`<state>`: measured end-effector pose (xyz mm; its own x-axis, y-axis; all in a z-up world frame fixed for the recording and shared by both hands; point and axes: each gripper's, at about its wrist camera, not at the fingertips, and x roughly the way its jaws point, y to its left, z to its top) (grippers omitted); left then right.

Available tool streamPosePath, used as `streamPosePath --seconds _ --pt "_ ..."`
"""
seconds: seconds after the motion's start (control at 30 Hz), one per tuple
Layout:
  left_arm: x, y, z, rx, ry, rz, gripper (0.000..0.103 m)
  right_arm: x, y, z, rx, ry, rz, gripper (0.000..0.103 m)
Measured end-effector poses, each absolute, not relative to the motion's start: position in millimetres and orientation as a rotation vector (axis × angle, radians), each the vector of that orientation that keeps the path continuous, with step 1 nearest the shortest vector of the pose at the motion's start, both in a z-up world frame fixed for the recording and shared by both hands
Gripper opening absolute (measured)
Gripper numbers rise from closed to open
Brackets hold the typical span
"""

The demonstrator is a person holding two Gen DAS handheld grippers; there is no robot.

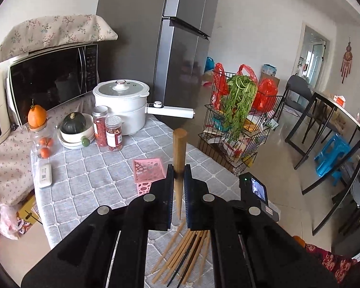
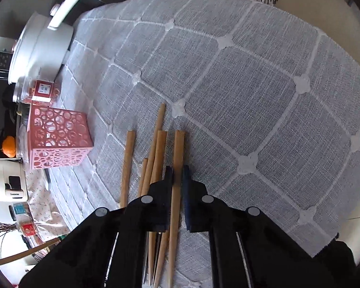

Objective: Organize utensils
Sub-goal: 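Carry the chopstick upright with the left tool and drop it into the pink holder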

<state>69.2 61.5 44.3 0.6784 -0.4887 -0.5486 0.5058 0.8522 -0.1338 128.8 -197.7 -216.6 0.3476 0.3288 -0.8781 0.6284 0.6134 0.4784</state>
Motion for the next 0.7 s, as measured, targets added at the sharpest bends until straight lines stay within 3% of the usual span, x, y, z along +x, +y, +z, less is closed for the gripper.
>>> streamPosePath --seconds 0.13,0.37,0.7 --pt "69 63 47 0.017 0.594 -0.550 0.007 105 -203 -184 0.940 1.148 -0.201 0.008" --pt "86 72 59 -0.081 0.574 -0.493 0.007 71 -208 -70 0.841 0.900 -0.087 0.008" --pt "138 49 79 -0.062 0.499 -0.348 0.007 81 -222 44 0.742 0.573 -0.029 0.008"
